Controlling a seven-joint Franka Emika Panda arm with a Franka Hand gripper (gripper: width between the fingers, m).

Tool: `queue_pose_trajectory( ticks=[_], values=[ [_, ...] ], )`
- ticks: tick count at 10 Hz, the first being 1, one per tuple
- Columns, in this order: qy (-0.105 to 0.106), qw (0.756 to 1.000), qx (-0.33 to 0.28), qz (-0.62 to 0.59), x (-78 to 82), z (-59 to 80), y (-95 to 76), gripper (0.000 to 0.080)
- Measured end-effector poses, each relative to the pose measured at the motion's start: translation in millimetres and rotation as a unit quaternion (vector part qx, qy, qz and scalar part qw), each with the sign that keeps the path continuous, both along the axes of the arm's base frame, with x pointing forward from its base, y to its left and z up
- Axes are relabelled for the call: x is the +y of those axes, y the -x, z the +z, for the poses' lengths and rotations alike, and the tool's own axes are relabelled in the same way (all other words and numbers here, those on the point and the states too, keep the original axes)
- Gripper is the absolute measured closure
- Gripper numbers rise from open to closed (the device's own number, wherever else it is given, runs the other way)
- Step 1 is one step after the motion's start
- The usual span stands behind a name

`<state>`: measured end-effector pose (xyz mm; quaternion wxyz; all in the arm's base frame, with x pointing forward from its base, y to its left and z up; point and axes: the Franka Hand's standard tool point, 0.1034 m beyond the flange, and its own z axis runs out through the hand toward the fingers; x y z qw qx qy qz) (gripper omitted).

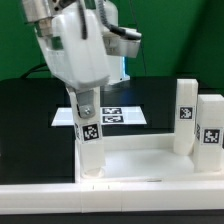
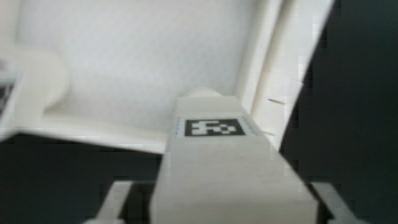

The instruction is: Assemble desk

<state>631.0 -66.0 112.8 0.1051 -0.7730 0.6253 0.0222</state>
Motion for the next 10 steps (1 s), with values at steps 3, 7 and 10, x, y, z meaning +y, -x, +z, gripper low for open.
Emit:
queue_pose_trajectory(
  ticks=[3, 7, 10],
  values=[
    [-0.01, 0.997, 0.014, -0.077, 1.5, -0.4, -0.4, 0.0507],
    [0.014, 0.983, -0.023, 0.181, 3.4, -3.6, 3.1, 0.0212],
    [0.027, 0.963, -0.042, 0.265, 6.5, -4.0, 5.0, 0.0154]
  ],
)
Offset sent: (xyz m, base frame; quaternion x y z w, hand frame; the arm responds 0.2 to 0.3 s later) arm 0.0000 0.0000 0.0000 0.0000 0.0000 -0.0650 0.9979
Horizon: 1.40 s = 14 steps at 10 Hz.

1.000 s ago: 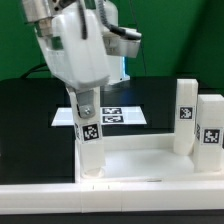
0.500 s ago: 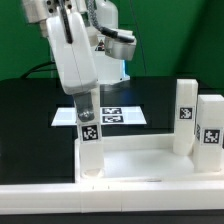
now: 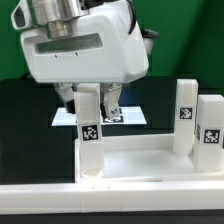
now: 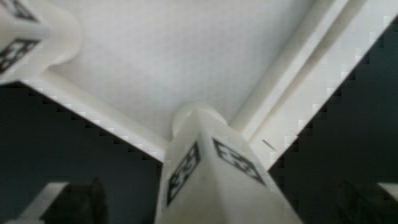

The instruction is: Assemble desk

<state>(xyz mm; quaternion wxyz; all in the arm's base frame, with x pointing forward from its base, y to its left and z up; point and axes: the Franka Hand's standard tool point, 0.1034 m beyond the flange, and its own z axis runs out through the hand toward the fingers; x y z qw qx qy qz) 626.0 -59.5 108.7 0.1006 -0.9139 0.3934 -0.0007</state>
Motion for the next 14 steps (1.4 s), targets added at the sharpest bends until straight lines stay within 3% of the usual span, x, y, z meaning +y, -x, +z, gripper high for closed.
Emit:
queue_pose_trajectory(
  ticks=[1, 2, 3, 6, 7, 8, 9, 10, 12, 14],
  values=[
    [0.012, 0.998, -0.009, 0.064, 0.8, 1.3, -0.2, 0.0154],
    [0.039, 0.978, -0.024, 0.201, 3.1, 6.3, -1.4, 0.0151],
    [0.045, 0.959, -0.042, 0.277, 1.8, 8.7, -2.4, 0.0151],
    [0.046, 0.962, -0.04, 0.265, -0.4, 7.1, -1.4, 0.0216],
    [0.045, 0.963, -0.04, 0.264, -0.5, 7.0, -1.4, 0.039],
    [0.041, 0.975, -0.033, 0.218, 0.3, 6.6, -1.4, 0.039],
    [0.039, 0.982, -0.028, 0.184, -1.0, 6.6, -1.2, 0.051],
    [0.038, 0.985, -0.024, 0.164, -0.7, 6.7, -1.3, 0.051],
    [0.021, 0.999, 0.01, -0.032, 1.9, 9.0, -3.4, 0.051],
    [-0.015, 0.974, 0.035, -0.223, 3.8, 6.1, -3.6, 0.051]
  ],
)
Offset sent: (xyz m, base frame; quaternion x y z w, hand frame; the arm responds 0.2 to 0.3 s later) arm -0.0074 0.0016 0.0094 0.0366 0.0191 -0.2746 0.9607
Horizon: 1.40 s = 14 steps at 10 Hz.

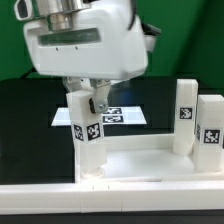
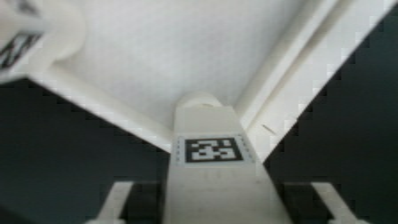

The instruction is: Assemble desk

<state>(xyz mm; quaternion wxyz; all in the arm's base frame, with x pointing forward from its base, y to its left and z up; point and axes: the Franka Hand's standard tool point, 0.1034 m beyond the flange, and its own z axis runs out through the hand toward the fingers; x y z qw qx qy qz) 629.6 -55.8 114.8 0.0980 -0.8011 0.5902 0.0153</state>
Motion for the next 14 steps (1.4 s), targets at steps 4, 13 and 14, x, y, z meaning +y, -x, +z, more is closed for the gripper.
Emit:
queue_pose_trajectory(
  ticks=[4, 13, 14],
  values=[
    [-0.003, 1.0, -0.005, -0.007, 0.4, -0.4, 0.5, 0.0509],
    [0.09, 0.78, -0.074, 0.615, 8.5, 1.9, -1.0, 0.015],
    [0.09, 0.764, -0.077, 0.635, 12.6, 1.8, -1.3, 0.015]
  ],
)
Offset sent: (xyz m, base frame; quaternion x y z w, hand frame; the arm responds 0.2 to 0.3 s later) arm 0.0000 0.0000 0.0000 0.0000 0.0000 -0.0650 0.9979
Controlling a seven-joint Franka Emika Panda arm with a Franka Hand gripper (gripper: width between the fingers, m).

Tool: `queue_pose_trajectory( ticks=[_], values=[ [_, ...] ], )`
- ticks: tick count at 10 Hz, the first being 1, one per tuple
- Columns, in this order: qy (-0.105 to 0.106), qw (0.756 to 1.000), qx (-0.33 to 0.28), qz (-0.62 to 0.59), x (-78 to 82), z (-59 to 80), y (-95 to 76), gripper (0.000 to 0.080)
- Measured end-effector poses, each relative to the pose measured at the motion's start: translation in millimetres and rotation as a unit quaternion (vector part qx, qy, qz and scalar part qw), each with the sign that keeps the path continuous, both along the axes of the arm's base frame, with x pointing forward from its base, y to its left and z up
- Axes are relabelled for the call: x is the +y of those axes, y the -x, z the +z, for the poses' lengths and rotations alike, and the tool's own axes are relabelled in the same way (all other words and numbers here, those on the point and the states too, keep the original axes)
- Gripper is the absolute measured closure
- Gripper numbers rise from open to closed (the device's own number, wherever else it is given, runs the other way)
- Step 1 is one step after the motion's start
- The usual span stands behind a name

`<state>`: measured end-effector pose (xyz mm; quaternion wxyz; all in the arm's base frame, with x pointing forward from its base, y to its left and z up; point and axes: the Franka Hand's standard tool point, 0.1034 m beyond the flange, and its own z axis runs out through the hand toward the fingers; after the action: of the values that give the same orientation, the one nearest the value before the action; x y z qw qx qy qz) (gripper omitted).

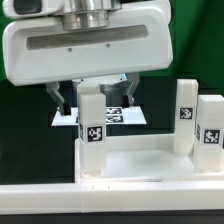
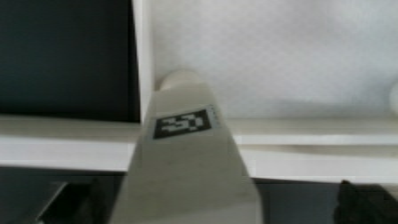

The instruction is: Assemble desk

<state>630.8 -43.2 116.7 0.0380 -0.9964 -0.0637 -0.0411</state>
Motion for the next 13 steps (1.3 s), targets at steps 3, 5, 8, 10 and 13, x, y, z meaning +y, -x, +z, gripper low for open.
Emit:
queue_pose_trajectory(
  ticks=[3, 5, 8, 10, 13],
  values=[
    [-0.003, 1.0, 0.003, -0.028, -1.2, -1.4, 0.6, 0.0361],
    [-0.005, 0.995, 0.009, -0.103, -7.5, -2.1, 1.1, 0.0493],
    [-0.016, 0.951, 0.008, -0.31, -7.1, -1.8, -2.5, 0.0497],
    [-0.062, 0.872, 0.034, -0.484, -15.6, -4.2, -2.1, 0.0501],
    [-0.095, 0.808, 0.052, -0.579, -21.9, -4.5, -1.5, 0.0502]
  ],
)
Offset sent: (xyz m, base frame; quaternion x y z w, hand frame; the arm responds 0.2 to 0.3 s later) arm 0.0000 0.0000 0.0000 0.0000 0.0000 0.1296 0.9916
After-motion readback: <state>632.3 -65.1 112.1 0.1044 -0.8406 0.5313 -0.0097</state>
